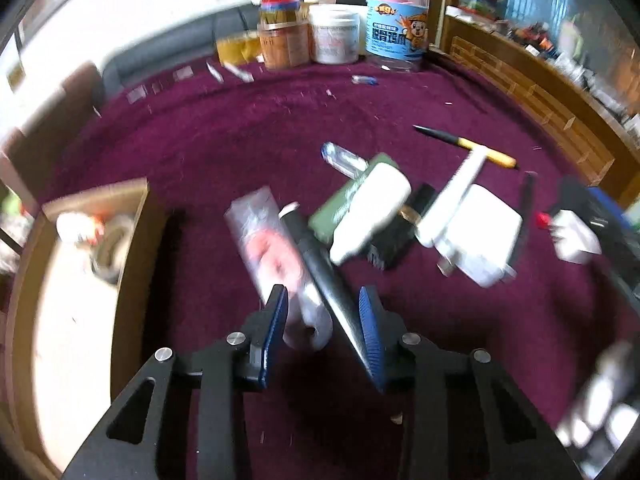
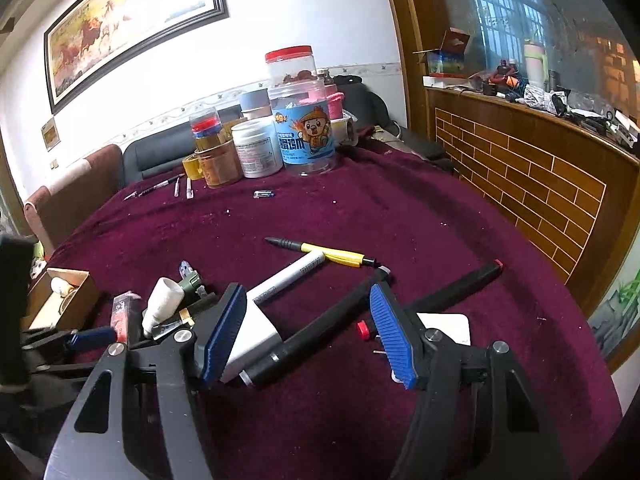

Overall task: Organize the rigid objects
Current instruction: 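Move the left tool back to the table and grasp a black marker, then carry the black marker to the box with left while right grasps the clear red-item package, then open both tools to release the marker and clear package into the box, then move both tools back over the remaining items on the table, then grasp the white squeeze bottle with the left tool and lift it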

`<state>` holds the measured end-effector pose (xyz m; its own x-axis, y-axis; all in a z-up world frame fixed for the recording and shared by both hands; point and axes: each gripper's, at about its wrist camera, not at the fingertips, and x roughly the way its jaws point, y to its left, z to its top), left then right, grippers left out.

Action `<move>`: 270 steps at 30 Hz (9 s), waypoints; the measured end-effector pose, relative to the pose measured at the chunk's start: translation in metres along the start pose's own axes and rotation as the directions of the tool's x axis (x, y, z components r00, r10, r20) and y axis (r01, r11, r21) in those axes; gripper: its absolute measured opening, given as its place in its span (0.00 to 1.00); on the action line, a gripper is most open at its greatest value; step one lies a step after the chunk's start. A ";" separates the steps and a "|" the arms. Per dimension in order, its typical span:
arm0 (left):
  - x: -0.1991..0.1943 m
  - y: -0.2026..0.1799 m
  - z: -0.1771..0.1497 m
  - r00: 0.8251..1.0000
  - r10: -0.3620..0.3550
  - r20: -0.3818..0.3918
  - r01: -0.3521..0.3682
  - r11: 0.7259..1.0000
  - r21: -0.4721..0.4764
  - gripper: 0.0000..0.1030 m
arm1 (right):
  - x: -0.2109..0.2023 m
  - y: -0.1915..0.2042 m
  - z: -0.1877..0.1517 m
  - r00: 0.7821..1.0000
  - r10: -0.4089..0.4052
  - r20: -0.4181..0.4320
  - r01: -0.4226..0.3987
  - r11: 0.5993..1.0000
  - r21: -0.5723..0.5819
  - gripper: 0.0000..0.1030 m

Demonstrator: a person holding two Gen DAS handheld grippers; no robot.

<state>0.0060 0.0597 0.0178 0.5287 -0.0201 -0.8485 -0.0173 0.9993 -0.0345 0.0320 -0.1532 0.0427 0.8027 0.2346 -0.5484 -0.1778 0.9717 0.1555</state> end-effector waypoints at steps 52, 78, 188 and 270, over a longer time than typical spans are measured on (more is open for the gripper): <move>-0.108 0.059 -0.061 0.931 -0.315 0.185 0.334 0.939 -0.079 0.11 | 0.024 -0.023 -0.003 0.992 0.000 -0.129 0.015 0.993 0.113 0.61; -0.112 0.238 -0.089 0.942 -0.205 0.266 0.284 0.910 -0.301 0.11 | 0.130 0.210 0.004 0.882 0.061 -0.468 -0.214 0.935 -0.281 0.29; -0.019 0.242 -0.008 0.877 -0.418 0.238 0.477 0.695 -0.538 0.62 | 0.056 -0.002 0.002 0.955 0.232 -0.185 -0.205 0.967 0.150 0.37; 0.001 -0.001 -0.015 0.994 -0.109 0.014 0.108 0.991 0.075 0.20 | 0.075 -0.061 0.026 0.975 0.181 -0.125 -0.125 0.923 0.364 0.55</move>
<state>-0.0063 0.0582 0.0095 0.5393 -0.1285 -0.8322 0.1034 0.9909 -0.0860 0.1179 -0.1958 0.0137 0.6796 0.4083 -0.6095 -0.0566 0.8576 0.5113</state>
